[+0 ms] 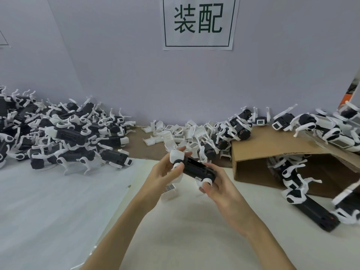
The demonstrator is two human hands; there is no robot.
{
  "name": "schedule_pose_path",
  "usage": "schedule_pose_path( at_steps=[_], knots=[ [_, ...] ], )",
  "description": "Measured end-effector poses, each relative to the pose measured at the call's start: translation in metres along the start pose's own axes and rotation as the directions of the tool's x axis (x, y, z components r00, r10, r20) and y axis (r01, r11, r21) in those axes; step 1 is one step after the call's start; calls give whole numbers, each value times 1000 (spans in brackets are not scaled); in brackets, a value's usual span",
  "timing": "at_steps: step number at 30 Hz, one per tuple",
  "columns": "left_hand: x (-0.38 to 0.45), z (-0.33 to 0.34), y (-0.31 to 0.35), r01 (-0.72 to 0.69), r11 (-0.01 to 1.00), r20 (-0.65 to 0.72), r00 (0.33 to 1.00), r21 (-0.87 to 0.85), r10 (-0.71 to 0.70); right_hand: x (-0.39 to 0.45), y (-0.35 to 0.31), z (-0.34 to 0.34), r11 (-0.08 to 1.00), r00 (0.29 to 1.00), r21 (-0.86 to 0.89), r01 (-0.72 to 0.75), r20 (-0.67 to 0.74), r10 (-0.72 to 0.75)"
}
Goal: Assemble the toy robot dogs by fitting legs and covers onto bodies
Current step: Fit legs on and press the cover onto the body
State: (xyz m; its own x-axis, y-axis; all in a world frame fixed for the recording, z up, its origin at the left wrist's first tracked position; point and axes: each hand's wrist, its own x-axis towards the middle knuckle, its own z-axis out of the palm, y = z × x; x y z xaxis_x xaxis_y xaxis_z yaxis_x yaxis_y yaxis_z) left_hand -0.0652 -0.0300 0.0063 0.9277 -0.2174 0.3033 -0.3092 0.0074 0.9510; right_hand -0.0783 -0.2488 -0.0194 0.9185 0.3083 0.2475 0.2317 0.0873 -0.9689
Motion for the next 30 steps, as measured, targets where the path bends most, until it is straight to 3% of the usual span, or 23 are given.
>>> schedule_pose_path(
  at_steps=[3,6,11,14,16,20,22,27,30],
  knots=[
    [2,6,-3,-3,971,-257,964,-239,-60,-2,9,18,962,999,-271,46,7,-46],
    [3,4,-7,-91,932,-505,857,-351,-107,-6,13,41,880,992,-460,116,20,-121],
    [7,-28,-4,-241,786,-562,812,-569,-157,-2,16,51,867,994,-485,110,56,-94],
    [10,-39,-7,-332,761,-660,733,-558,-164,3,22,53,621,975,-756,208,214,-65],
    [11,-44,-9,-339,778,-692,703,-530,-165,7,29,60,475,958,-841,261,284,-24],
    [11,-45,-11,-294,792,-697,683,-535,-218,9,35,61,404,974,-886,227,209,-88],
    [12,-43,-13,-258,797,-687,682,-546,-250,8,36,53,419,979,-885,202,170,-114],
    [12,-38,-15,-178,821,-666,687,-543,-291,8,34,52,626,990,-767,140,130,-61],
    [11,-36,-16,-152,844,-676,677,-515,-291,7,28,50,728,995,-680,91,39,-88]
  ],
)
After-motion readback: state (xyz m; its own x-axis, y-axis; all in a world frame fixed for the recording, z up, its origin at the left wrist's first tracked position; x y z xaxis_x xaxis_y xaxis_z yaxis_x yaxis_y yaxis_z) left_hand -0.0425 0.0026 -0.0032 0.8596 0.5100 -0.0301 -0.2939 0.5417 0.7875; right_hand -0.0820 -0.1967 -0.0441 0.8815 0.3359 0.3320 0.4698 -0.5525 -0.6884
